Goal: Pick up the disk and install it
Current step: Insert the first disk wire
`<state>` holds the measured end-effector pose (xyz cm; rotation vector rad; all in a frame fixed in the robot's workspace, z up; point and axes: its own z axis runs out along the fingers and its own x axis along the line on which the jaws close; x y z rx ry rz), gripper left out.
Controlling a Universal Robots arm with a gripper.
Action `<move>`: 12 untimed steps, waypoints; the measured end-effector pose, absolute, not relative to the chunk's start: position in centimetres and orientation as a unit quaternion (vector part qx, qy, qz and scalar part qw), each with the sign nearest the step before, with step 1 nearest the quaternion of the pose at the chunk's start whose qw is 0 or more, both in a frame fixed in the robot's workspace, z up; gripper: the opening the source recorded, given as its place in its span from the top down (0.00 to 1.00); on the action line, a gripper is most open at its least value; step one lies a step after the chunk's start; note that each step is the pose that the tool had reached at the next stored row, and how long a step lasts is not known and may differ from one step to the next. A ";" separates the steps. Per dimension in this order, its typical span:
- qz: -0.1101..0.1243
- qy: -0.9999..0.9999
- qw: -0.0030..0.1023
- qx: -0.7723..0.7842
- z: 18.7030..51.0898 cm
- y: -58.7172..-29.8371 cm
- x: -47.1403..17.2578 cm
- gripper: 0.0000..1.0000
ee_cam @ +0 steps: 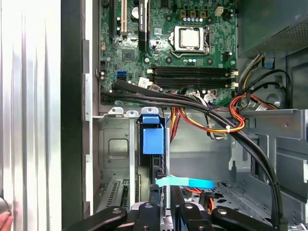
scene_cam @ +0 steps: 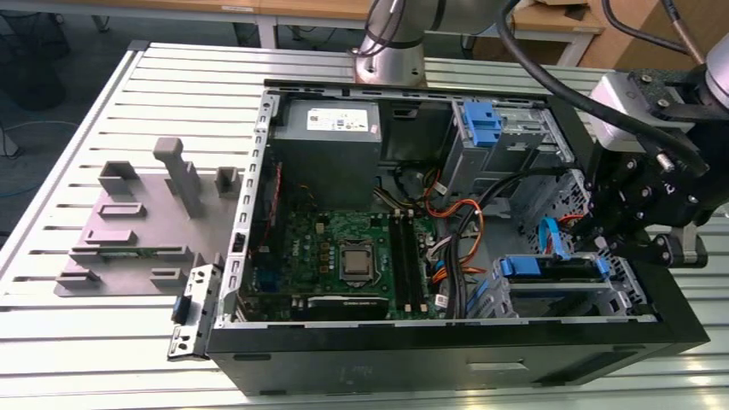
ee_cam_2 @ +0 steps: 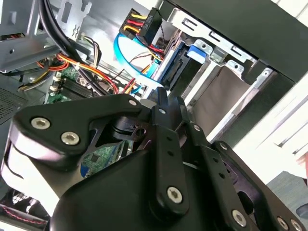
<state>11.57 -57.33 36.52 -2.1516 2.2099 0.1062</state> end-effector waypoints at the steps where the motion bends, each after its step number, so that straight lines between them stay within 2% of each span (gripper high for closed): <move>1: 0.034 0.716 0.028 -0.697 36.5 -57.3 11.6 0.76; 12: 0.034 0.716 0.028 -0.697 36.6 -57.3 12.0 0.76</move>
